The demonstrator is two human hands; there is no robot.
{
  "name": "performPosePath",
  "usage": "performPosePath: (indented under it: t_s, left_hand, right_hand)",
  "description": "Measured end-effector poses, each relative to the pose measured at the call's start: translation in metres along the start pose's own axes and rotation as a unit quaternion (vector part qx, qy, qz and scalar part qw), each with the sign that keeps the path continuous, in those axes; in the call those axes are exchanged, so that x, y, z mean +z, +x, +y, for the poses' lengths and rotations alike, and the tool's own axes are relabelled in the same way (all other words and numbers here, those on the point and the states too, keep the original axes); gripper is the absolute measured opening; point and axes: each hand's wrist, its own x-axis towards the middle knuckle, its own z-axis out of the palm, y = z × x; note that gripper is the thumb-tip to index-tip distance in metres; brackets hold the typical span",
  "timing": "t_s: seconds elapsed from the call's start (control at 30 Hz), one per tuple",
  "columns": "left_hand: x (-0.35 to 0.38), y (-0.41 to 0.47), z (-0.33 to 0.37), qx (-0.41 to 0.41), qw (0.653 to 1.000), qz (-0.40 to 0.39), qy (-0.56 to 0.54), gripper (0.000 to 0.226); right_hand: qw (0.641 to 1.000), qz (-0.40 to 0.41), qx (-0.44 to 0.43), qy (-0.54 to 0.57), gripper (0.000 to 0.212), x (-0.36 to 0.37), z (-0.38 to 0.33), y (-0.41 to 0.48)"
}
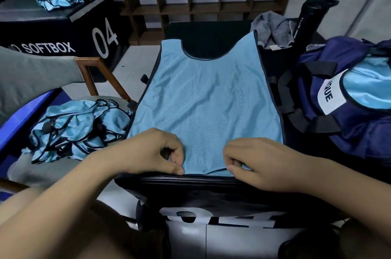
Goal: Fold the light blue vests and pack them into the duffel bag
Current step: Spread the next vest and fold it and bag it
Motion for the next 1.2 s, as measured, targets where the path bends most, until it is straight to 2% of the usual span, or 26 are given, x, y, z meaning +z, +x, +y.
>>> performPosePath:
  t_s: [0.2,0.43,0.53,0.6,0.67,0.73,0.77,0.83,0.9,1.07,1.13,1.2]
  left_hand:
    - [0.000,-0.004,0.001,-0.009,1.000,-0.020,-0.007,0.011]
    - [-0.001,-0.004,0.005,-0.040,0.995,-0.072,-0.053,0.009]
    - [-0.008,-0.003,0.010,-0.047,0.992,-0.079,-0.091,0.012]
    - [-0.016,0.003,0.011,-0.036,0.994,-0.039,-0.090,0.011]
    - [-0.024,0.016,0.005,-0.024,0.996,0.058,-0.066,0.009]
    - [-0.030,0.032,-0.009,-0.015,0.991,0.131,0.004,0.017]
    - [-0.033,0.039,-0.018,-0.015,0.990,0.130,0.050,0.028]
    - [-0.035,0.048,-0.031,-0.035,0.992,0.073,0.099,0.053]
    - [-0.034,0.052,-0.040,-0.053,0.991,0.029,0.119,0.068]
    - [-0.031,0.055,-0.042,-0.081,0.989,0.011,0.126,0.077]
    - [-0.030,0.056,-0.039,-0.092,0.987,0.011,0.135,0.077]
    - [-0.027,0.058,-0.031,-0.104,0.984,0.011,0.147,0.074]
  right_hand:
    - [0.999,-0.004,0.010,0.036,0.014,-0.007,0.001,0.000]
    - [0.999,-0.053,0.009,0.006,0.014,0.001,0.001,-0.002]
    - [0.998,-0.034,0.026,0.034,0.017,-0.005,0.006,0.002]
    - [0.998,0.022,0.039,0.047,0.017,-0.011,0.019,0.010]
    - [0.992,0.100,0.071,0.030,0.020,-0.013,0.040,0.021]
    - [0.982,0.143,0.126,0.006,0.035,-0.011,0.064,0.030]
    - [0.977,0.143,0.157,-0.001,0.044,-0.009,0.072,0.034]
    - [0.973,0.106,0.207,0.004,0.060,-0.002,0.079,0.037]
    - [0.970,0.053,0.236,-0.004,0.074,0.009,0.078,0.036]
    - [0.952,0.026,0.296,-0.076,0.103,0.021,0.082,0.015]
    - [0.950,0.028,0.303,-0.072,0.103,0.017,0.087,0.004]
    - [0.953,0.072,0.294,-0.024,0.087,0.012,0.086,-0.006]
